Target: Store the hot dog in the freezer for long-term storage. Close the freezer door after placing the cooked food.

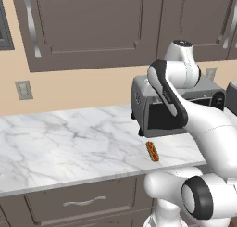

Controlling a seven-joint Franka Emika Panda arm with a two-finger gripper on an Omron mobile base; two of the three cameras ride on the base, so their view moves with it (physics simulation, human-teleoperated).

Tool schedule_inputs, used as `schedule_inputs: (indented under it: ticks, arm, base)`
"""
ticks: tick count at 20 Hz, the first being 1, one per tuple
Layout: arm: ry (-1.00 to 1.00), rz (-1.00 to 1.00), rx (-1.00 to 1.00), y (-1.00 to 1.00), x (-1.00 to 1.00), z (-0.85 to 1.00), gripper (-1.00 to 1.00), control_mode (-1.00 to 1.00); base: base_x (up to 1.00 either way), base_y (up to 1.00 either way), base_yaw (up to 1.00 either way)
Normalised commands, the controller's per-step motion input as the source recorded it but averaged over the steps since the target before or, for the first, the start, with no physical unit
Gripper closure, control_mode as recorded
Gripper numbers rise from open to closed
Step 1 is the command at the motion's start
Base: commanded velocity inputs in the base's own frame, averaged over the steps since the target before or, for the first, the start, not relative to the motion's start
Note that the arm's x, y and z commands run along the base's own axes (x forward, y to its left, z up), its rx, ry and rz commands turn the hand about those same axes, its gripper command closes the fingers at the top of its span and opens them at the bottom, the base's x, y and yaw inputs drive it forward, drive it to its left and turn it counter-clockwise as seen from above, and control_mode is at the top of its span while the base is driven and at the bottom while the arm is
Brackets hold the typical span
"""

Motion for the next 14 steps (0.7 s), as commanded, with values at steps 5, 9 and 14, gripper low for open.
schedule_inputs:
  ticks: [5, 9, 14]
  arm:
    - [0.02, 0.00, 0.00, 0.00, -0.15, -0.03, -1.00, -1.00]
    - [0.02, -0.02, 0.00, 0.05, -0.46, -0.06, -1.00, -1.00]
    - [0.04, -0.02, -0.01, 0.04, -0.34, -0.03, -1.00, -1.00]
  base:
    - [0.00, 0.00, 0.00]
    - [0.00, 0.00, 0.00]
    - [0.00, 0.00, 0.00]
